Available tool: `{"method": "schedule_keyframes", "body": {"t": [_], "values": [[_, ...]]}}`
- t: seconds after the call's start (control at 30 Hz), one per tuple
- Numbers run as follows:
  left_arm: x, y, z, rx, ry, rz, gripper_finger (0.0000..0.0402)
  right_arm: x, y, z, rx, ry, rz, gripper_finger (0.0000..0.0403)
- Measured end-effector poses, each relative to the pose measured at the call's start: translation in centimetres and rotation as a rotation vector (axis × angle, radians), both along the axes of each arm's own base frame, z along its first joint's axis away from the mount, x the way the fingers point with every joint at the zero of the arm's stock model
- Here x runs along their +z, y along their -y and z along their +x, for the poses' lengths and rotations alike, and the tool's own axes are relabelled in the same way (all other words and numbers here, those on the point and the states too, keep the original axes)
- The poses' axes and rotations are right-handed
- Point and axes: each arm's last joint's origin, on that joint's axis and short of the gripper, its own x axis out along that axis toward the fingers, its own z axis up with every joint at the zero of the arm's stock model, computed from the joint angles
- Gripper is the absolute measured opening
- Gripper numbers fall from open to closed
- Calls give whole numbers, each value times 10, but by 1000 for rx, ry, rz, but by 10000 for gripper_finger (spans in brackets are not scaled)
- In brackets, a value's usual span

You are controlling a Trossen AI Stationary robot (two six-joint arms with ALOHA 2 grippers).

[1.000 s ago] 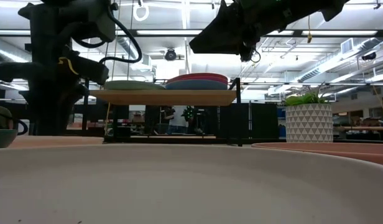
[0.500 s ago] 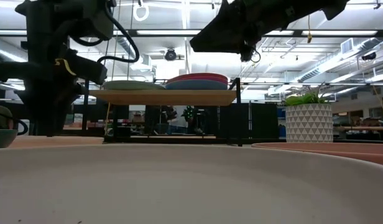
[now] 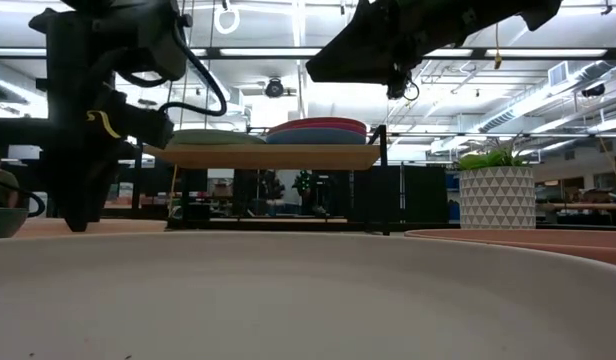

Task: Place and stack plates onto a shelf
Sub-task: Stack the light orange plate on top of the light blue plate on the shelf

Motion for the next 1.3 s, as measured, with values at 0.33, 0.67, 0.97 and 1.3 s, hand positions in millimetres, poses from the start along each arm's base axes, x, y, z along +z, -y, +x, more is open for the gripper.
{"method": "schedule_keyframes", "body": {"t": [0.33, 0.67, 0.97, 1.3], "values": [[-14, 0, 3, -51, -68, 34, 100, 0, -1, 0, 4, 0, 0, 97], [-10, -1, 5, -58, -69, 27, 15, 0, -1, -1, 3, -3, 2, 97], [62, 14, 16, -159, 45, -173, 16, -4, -7, -4, -9, -42, -26, 97], [183, 15, -4, -244, 394, -96, 16, -4, -11, -7, -39, -42, -44, 97]]}}
